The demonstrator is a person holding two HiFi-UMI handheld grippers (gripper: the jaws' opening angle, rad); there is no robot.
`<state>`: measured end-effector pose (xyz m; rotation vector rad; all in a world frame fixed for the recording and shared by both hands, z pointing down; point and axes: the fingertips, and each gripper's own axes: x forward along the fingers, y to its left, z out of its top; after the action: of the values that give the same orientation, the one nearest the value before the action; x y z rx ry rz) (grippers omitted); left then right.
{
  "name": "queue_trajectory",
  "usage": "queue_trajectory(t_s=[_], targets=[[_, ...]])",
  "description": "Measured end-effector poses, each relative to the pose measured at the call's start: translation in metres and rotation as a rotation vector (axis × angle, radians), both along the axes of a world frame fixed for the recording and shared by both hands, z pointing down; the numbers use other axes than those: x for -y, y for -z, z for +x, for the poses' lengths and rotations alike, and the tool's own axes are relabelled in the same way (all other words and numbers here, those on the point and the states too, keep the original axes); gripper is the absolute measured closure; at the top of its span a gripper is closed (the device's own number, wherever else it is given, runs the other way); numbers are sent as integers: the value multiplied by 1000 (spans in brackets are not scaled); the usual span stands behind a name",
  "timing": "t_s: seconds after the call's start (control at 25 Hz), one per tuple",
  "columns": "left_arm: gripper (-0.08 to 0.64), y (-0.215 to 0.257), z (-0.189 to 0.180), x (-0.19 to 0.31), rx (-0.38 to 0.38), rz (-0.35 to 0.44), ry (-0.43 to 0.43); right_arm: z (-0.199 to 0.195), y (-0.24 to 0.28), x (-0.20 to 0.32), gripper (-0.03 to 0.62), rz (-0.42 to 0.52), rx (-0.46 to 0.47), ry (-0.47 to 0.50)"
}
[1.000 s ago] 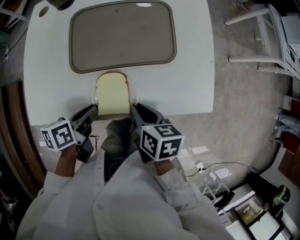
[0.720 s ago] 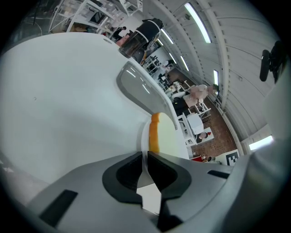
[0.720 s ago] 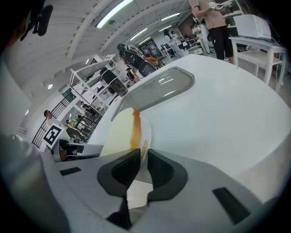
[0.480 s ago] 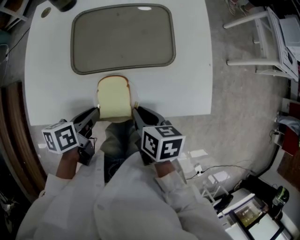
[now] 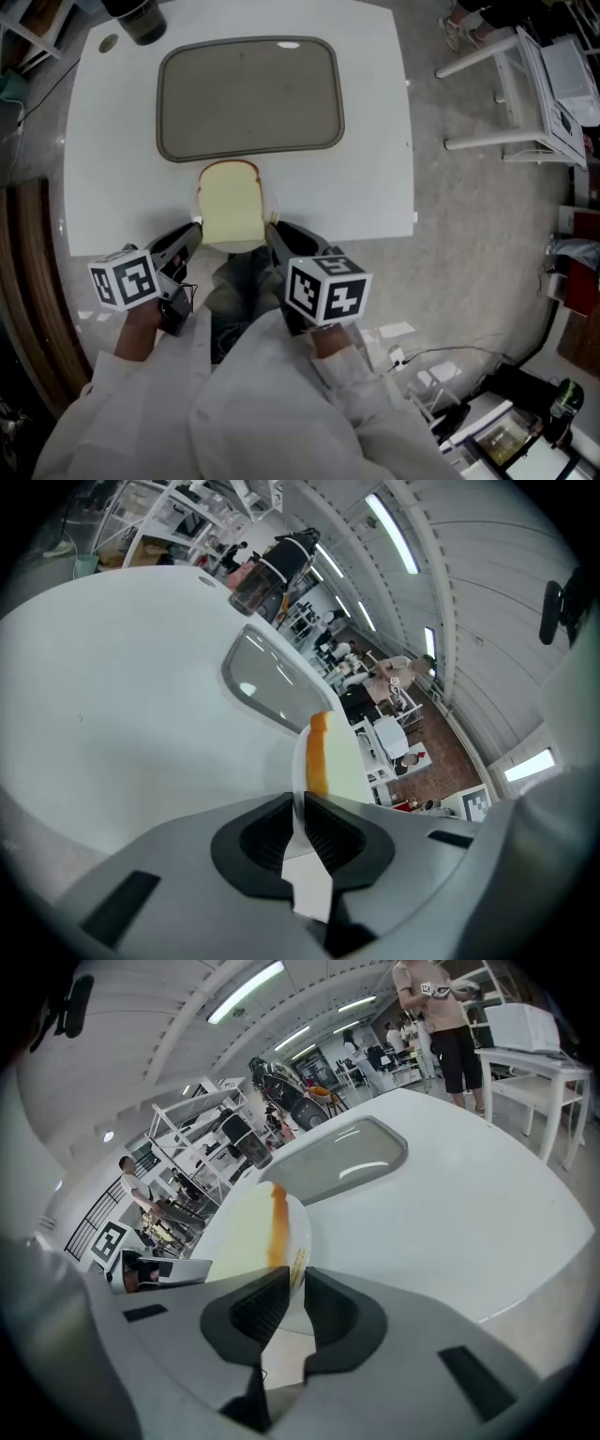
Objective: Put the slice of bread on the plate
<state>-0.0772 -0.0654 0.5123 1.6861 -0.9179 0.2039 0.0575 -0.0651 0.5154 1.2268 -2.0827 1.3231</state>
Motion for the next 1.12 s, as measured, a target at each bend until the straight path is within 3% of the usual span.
queue_trajectory(t_s=[0.28,0.6,0.92,1.12], targets=[[517,13,-1,2,-12,19,-6,-2,11,-3,534,9,-8,-21],[517,13,-11,3,40,51,-35,-6,13,-5,534,15,-31,-39],[517,22,-4,3,-10,49,-78,-6,18,-8,534,4,-13,-57],[517,22,-3,15,5,67,-80,-1,21,7,534,22,-15,-47]])
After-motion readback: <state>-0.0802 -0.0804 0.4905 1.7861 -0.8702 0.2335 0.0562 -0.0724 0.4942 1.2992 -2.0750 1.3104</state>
